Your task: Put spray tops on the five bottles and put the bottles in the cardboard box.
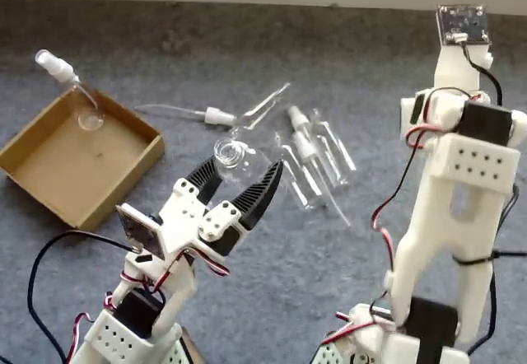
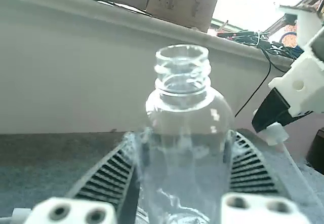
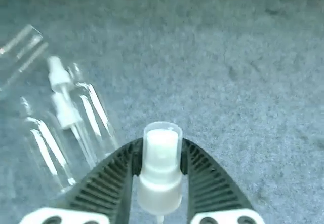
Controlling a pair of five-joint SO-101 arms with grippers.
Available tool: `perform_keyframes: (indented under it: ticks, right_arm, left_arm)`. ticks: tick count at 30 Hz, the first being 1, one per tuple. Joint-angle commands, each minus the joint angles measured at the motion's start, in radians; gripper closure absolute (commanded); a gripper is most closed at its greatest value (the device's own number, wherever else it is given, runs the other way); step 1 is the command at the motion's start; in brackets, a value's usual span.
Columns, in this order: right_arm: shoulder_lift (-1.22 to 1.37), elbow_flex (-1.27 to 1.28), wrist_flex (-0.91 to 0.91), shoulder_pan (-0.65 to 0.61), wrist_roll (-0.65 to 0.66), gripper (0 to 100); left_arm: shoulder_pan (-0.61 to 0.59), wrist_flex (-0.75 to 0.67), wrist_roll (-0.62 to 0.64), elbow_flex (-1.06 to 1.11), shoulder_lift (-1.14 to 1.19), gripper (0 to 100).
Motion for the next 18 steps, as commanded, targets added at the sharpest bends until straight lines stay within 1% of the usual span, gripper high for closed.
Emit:
perform_keyframes:
  ticks: [1, 4, 6, 9, 11, 12, 16, 18]
  right_arm:
    - [-0.162, -0.054, 0.007, -0.09, -0.106, 95.7]
    - [-0.254, -0.054, 0.027, -0.165, -0.157, 95.6]
    - [-0.306, -0.054, 0.047, -0.211, -0.163, 95.4]
    - [-0.381, -0.054, 0.048, -0.245, -0.163, 95.4]
    - [-0.427, -0.056, 0.045, -0.245, -0.161, 95.4]
    - [-0.452, -0.056, 0.045, -0.245, -0.161, 95.4]
    - [-0.542, -0.058, 0.045, -0.249, -0.167, 95.4]
    - [-0.573, -0.062, 0.044, -0.294, -0.169, 95.4]
  left_arm:
    - [0.018, 0.052, 0.052, 0.019, -0.018, 94]
    - [0.018, 0.089, 0.052, 0.019, -0.018, 94]
    - [0.018, 0.1, 0.052, 0.019, -0.018, 94]
    - [0.015, 0.124, 0.052, 0.019, -0.018, 94]
    - [0.018, 0.152, 0.046, 0.019, -0.018, 94]
    - [0.018, 0.164, 0.025, 0.019, -0.018, 94]
    - [0.021, 0.19, -0.127, 0.019, -0.018, 94]
    - [0.048, 0.192, -0.176, 0.019, -0.018, 94]
